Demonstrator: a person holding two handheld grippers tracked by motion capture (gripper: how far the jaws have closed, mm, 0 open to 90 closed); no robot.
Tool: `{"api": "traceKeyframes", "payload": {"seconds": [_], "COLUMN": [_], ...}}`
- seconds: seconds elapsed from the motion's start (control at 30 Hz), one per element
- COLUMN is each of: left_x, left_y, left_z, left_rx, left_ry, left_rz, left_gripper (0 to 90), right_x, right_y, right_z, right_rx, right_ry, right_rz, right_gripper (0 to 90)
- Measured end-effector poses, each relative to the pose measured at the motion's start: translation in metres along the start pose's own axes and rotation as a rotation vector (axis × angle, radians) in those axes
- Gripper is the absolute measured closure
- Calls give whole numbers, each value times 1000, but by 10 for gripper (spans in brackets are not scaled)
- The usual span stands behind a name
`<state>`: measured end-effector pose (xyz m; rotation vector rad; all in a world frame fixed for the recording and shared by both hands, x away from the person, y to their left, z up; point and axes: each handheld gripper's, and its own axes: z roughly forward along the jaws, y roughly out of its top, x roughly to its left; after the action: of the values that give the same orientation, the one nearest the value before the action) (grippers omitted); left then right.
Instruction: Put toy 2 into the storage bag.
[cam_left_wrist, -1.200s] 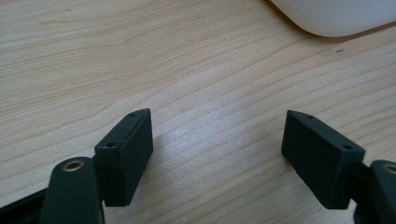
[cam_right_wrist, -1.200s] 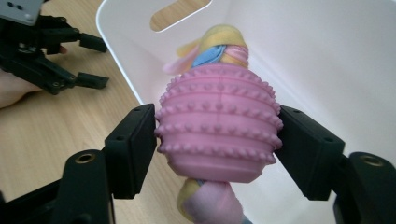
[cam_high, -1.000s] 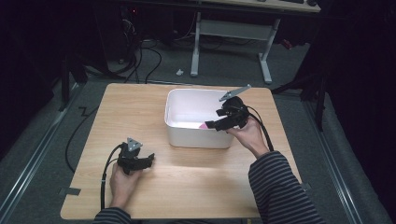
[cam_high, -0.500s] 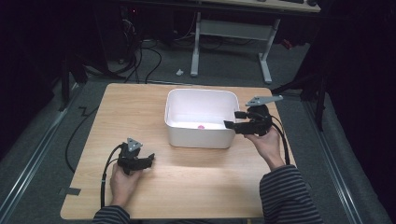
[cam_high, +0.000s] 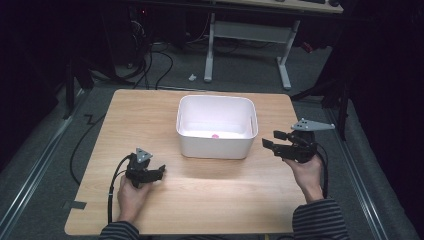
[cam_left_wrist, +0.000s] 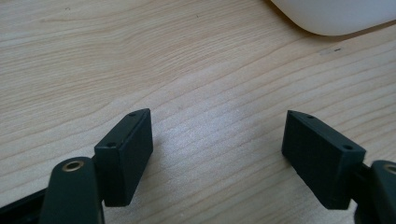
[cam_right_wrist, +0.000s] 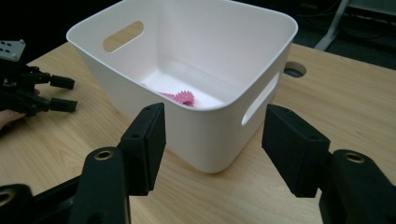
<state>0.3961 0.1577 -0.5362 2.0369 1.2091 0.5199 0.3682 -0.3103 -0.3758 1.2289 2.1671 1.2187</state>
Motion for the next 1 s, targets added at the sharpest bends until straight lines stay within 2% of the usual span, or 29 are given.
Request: {"api": "traceKeyframes", "payload": {"seconds": [0.07, 0.13, 0.17, 0.27, 0.33, 0.37, 0.53, 0.63, 0.77, 0.87, 1.0], "left_x": [0, 0, 0, 0, 0, 0, 0, 0, 0, 0, 0], "left_y": [-1, -1, -1, -1, -1, -1, -1, -1, -1, -1, -1], "left_z": [-1, -1, -1, -1, -1, -1, -1, -1, -1, -1, -1], "left_rx": [-1, -1, -1, -1, -1, -1, 0, -1, -1, -1, -1], "left_ry": [2, 2, 3, 4, 4, 4, 4, 4, 4, 4, 0], "left_rz": [-2, -2, -3, -4, -4, -5, -4, -4, -4, -4, -2], "left_gripper": [249, 249, 250, 249, 249, 249, 249, 249, 249, 248, 244], "right_x": [0, 0, -2, -5, -7, -11, -18, -21, -22, -22, -21], "right_y": [-4, -7, -13, -24, -30, -40, -61, -73, -84, -88, -93], "right_z": [-3, -6, -10, -13, -13, -14, -15, -13, -4, 1, 13], "right_rx": [8, -5, -12, 0, 9, 13, -1, -7, 12, 26, 50], "right_ry": [-29, -35, -25, -29, -35, -46, -69, -72, -75, -79, -117], "right_rz": [-10, -9, 9, 15, 26, 36, 74, 100, 122, 122, 96], "right_gripper": [401, 403, 407, 412, 412, 412, 413, 414, 415, 415, 408]}}
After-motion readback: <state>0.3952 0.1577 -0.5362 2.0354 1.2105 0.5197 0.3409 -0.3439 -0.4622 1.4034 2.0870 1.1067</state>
